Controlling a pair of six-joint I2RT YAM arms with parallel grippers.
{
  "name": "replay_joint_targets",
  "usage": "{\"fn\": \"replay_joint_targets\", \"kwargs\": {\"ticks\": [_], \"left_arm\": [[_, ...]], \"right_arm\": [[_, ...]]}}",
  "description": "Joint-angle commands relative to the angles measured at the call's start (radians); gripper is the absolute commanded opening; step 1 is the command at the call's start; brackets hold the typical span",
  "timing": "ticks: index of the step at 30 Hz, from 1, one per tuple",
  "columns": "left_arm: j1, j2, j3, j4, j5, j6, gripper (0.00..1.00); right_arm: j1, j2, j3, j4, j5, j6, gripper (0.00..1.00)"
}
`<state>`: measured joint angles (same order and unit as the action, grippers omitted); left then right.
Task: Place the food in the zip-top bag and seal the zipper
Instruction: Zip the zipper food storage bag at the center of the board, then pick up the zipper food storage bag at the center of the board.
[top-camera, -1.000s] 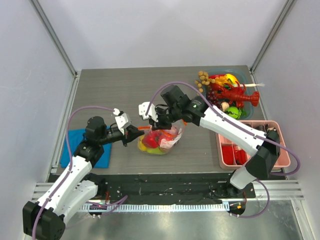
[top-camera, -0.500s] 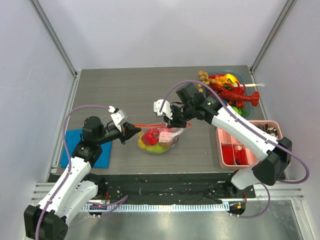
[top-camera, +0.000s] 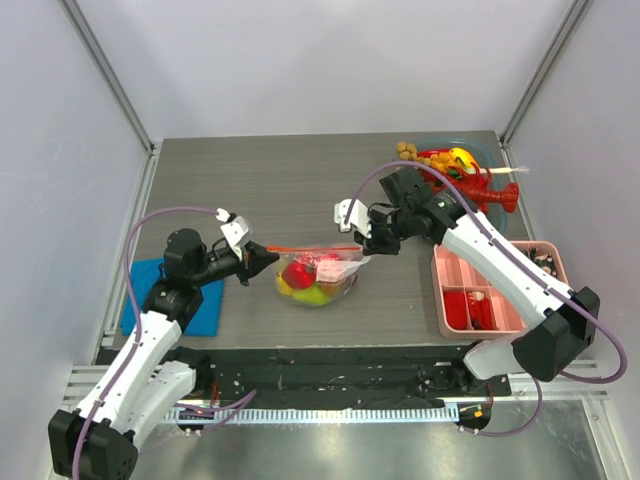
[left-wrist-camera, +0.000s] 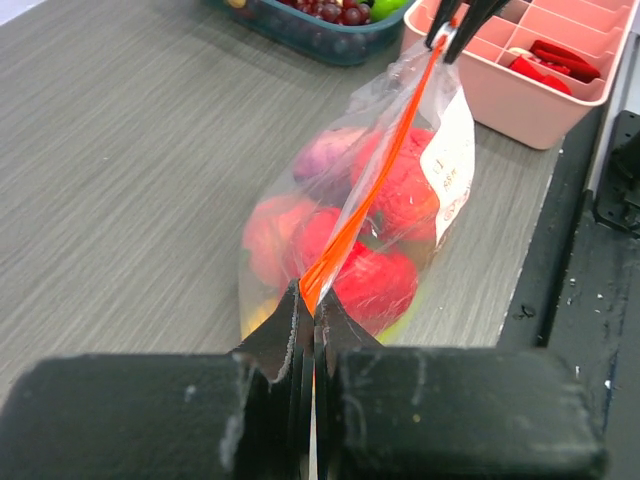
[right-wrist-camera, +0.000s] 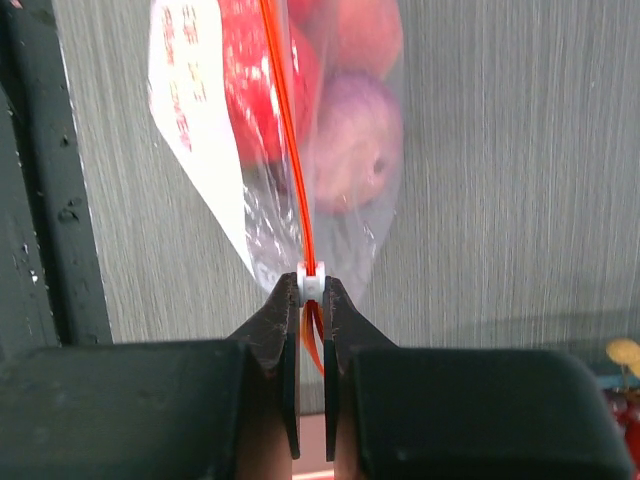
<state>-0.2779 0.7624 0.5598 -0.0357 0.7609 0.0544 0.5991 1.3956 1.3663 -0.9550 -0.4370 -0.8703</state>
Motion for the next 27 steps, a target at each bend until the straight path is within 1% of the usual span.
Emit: {"fn": "replay_joint_targets", "kwargs": {"ticks": [1, 10, 14, 18, 20, 21, 22, 24, 25, 27], "left_arm": [[0.045, 0.018, 0.074, 0.016, -0.064, 0.038, 0.00], [0.055, 0.054, 0.092, 0.030, -0.064, 0.053, 0.00], [0.059, 0.063, 0.101, 0.031, -0.052, 0.058, 0.00], [0.057, 0.087, 0.133, 0.031, 0.012, 0.056, 0.00], [0.057, 0.090, 0.149, 0.014, 0.076, 0.061, 0.00], [0.052, 0.091, 0.172, -0.001, 0.104, 0.067, 0.00], [0.051, 0.089, 0.190, -0.048, 0.162, 0.079, 0.00], [0.025, 0.089, 0.253, -0.114, 0.186, 0.105, 0.00], [0.016, 0.084, 0.271, -0.174, 0.201, 0.107, 0.00], [-0.006, 0.069, 0.305, -0.213, 0.209, 0.090, 0.00]], "right_arm": [[-0.085, -0.043, 0.001, -0.172, 0.142, -0.078, 0.01], [-0.163, -0.069, -0.022, -0.231, 0.164, -0.153, 0.01], [-0.193, -0.069, -0.012, -0.241, 0.158, -0.161, 0.01], [-0.193, -0.061, 0.033, -0.248, 0.123, -0.124, 0.01], [-0.193, -0.056, 0.077, -0.269, 0.095, -0.099, 0.01], [-0.193, -0.058, 0.095, -0.278, 0.084, -0.089, 0.01], [-0.193, -0.070, 0.128, -0.286, 0.060, -0.078, 0.01], [-0.193, -0.087, 0.152, -0.309, 0.037, -0.044, 0.01], [-0.191, -0.107, 0.172, -0.318, 0.024, -0.029, 0.01], [-0.182, -0.128, 0.191, -0.361, 0.014, 0.008, 0.01]]}}
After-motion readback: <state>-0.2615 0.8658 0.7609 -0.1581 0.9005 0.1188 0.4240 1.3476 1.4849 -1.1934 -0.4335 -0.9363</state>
